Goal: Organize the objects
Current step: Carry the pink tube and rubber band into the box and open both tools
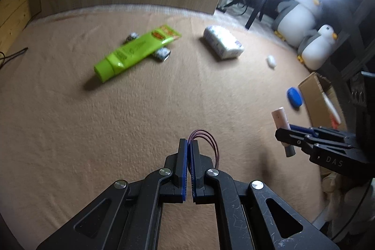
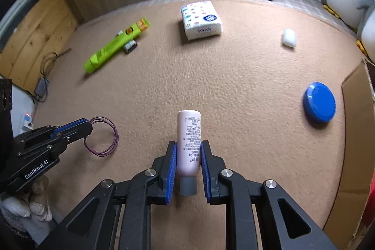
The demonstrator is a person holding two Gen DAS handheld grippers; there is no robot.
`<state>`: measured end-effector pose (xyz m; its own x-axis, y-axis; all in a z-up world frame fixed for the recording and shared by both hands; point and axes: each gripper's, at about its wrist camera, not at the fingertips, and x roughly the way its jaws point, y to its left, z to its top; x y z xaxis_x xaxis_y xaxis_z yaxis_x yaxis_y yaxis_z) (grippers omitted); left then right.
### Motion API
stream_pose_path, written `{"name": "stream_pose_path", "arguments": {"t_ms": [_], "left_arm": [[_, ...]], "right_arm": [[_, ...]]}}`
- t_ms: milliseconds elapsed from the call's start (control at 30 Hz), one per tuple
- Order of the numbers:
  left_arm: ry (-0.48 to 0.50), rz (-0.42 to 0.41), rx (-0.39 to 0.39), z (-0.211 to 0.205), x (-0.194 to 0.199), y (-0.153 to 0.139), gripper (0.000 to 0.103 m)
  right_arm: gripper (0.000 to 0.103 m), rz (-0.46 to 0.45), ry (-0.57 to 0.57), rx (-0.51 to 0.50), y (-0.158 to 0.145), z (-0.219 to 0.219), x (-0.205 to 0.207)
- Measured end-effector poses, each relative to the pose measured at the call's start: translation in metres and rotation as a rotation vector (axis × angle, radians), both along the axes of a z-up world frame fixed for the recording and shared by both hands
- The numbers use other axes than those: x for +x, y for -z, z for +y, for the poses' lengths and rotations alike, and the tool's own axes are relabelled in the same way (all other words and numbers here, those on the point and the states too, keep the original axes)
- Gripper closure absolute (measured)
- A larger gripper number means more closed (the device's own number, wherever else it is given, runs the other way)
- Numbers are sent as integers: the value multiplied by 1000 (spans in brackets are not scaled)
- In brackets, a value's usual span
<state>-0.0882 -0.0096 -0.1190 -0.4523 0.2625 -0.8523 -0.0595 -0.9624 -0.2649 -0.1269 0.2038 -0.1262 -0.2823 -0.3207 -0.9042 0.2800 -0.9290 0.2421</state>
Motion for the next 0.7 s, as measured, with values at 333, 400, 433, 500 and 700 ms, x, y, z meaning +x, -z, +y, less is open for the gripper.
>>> {"name": "stream_pose_path", "arguments": {"t_ms": [333, 400, 433, 500, 700], "left_arm": [[104, 83, 49, 43, 4, -53, 101], [141, 86, 64, 60, 2, -59, 101], [159, 87, 69, 68, 2, -62, 101], [198, 90, 81, 90, -1, -66, 101], [336, 92, 104, 165, -4, -72, 101]], "right_arm": [[85, 99, 65, -72, -49, 47, 28], [85, 117, 90, -74, -57, 64, 35], [85, 124, 103, -72, -61, 72, 38], [85, 136, 139, -70, -67, 94, 45], [85, 167, 261, -28, -79, 160, 67]]}}
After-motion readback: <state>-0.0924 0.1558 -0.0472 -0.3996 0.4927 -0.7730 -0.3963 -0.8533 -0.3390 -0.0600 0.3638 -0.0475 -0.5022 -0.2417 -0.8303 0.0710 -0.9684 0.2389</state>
